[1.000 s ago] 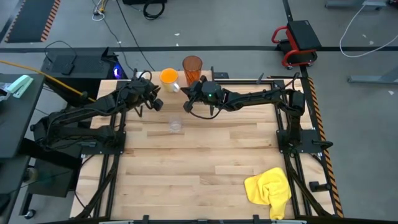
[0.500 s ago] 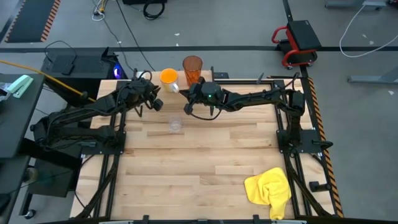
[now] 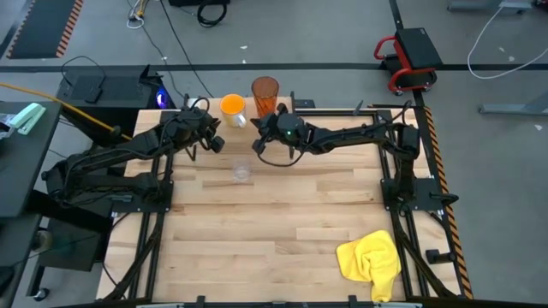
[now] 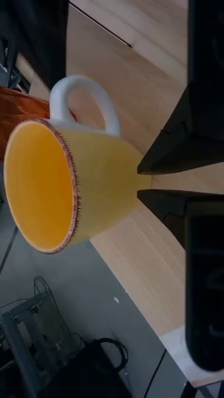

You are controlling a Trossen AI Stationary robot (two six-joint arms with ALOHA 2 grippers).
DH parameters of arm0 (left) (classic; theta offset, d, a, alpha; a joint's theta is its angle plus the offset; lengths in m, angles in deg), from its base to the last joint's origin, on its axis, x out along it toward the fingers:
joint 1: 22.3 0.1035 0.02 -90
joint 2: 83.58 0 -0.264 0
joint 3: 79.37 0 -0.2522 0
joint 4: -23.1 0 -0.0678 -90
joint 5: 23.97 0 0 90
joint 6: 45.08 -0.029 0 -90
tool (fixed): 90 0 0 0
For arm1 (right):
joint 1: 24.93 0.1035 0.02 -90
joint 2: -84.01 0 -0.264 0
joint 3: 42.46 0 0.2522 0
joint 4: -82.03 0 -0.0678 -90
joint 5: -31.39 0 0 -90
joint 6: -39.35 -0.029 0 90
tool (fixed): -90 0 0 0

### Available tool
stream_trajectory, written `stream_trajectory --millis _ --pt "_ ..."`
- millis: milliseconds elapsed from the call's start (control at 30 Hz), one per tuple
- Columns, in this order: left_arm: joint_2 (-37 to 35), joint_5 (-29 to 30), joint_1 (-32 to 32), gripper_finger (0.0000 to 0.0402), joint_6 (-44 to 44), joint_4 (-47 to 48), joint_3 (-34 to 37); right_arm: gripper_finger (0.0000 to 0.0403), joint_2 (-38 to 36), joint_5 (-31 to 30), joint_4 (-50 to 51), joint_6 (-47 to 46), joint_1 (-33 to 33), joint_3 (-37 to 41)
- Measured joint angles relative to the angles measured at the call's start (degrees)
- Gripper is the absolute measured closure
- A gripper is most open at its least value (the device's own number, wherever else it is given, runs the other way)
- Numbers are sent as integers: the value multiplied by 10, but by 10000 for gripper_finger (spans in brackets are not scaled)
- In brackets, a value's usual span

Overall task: Stack small to large cups/mugs on shelf
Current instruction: Put the yellow mug on the shelf

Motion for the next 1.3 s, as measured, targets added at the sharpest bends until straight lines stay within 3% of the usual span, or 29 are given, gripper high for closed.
stream_trajectory --millis 233,1300 --pt "0 0 0 339 0 0 0 396 0 45 -12 -21 -15 0" --pt "0 0 0 339 -4 -9 0 396 0 71 -22 -57 -12 0"
